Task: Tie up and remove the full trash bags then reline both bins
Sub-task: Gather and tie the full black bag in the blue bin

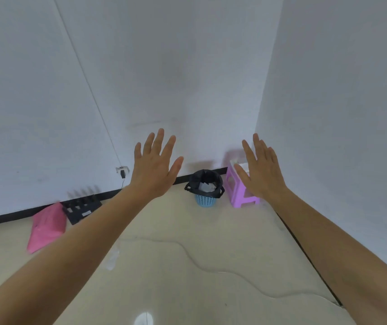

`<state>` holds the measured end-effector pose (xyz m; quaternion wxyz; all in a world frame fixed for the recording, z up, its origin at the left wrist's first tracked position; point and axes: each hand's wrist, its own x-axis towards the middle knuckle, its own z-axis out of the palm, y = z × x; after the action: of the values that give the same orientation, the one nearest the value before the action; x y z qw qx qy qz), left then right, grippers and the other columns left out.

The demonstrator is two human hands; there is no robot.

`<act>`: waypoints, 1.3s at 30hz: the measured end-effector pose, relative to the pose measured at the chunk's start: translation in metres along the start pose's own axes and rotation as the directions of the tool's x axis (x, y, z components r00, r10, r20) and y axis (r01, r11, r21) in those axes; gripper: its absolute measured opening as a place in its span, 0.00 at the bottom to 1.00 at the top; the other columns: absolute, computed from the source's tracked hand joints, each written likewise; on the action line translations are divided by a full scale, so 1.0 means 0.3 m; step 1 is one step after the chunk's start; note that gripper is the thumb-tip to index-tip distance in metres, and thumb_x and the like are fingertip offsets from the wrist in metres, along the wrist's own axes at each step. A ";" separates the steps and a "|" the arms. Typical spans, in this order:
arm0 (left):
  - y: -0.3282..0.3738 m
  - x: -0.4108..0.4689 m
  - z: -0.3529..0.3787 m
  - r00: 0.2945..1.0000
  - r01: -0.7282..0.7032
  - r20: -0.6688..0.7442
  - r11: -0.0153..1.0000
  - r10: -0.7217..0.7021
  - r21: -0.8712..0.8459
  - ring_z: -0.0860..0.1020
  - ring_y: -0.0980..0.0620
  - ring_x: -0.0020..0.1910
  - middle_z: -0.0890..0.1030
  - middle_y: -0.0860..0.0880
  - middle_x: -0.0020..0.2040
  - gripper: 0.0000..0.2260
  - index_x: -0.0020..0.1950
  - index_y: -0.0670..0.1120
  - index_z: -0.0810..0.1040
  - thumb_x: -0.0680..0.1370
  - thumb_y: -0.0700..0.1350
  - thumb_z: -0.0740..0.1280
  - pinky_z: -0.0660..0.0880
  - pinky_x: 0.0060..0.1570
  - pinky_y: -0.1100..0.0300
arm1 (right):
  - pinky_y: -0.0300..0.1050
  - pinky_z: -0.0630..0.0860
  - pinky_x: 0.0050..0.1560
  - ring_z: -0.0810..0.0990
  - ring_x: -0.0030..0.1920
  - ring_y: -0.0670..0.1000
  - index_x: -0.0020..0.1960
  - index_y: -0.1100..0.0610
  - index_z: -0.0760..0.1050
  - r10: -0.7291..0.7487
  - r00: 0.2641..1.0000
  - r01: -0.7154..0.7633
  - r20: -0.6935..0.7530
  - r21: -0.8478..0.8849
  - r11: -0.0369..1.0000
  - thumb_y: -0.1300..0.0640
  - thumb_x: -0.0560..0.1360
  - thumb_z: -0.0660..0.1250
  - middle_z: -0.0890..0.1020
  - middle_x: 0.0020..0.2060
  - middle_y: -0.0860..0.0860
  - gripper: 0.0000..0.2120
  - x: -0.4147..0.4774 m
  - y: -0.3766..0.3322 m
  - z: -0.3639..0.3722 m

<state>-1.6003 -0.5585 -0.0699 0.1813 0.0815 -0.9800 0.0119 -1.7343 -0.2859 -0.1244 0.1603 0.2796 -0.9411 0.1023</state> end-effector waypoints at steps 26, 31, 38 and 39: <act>-0.276 1.735 1.019 0.909 -0.289 0.287 0.954 0.301 -0.084 0.50 0.40 0.79 0.49 0.43 0.81 0.30 0.81 0.49 0.51 0.82 0.62 0.44 0.51 0.75 0.38 | 0.64 0.62 0.73 0.64 0.75 0.67 0.80 0.58 0.57 0.361 0.911 -0.327 0.201 -0.183 0.927 0.38 0.81 0.46 0.58 0.78 0.64 0.34 1.291 0.416 0.777; -0.244 1.839 1.259 0.887 -0.200 0.399 0.973 0.230 -0.118 0.49 0.42 0.79 0.48 0.45 0.81 0.30 0.81 0.50 0.50 0.82 0.62 0.44 0.51 0.75 0.40 | 0.64 0.63 0.73 0.64 0.74 0.67 0.79 0.59 0.58 0.362 0.874 -0.333 0.323 -0.142 0.932 0.39 0.81 0.46 0.59 0.77 0.65 0.34 1.466 0.589 0.998; -0.264 1.910 1.604 0.769 0.089 0.632 0.964 0.094 -0.252 0.53 0.43 0.79 0.53 0.45 0.81 0.27 0.80 0.48 0.54 0.83 0.59 0.48 0.56 0.73 0.43 | 0.67 0.67 0.70 0.69 0.71 0.68 0.77 0.59 0.62 0.406 0.784 -0.425 0.469 -0.069 0.902 0.40 0.81 0.48 0.65 0.74 0.66 0.32 1.513 0.654 1.352; -0.272 1.908 1.670 0.751 0.122 0.655 0.959 0.079 -0.256 0.53 0.43 0.79 0.53 0.45 0.81 0.27 0.80 0.48 0.54 0.83 0.59 0.48 0.56 0.73 0.44 | 0.67 0.66 0.70 0.68 0.72 0.68 0.78 0.59 0.61 0.409 0.771 -0.432 0.488 -0.071 0.899 0.41 0.82 0.49 0.65 0.74 0.66 0.31 1.499 0.652 1.413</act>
<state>-2.2910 -0.7543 -0.3337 -0.1658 0.0650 -0.9709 -0.1600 -2.3035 -0.4665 -0.3765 -0.1175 0.0823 -0.9862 0.0826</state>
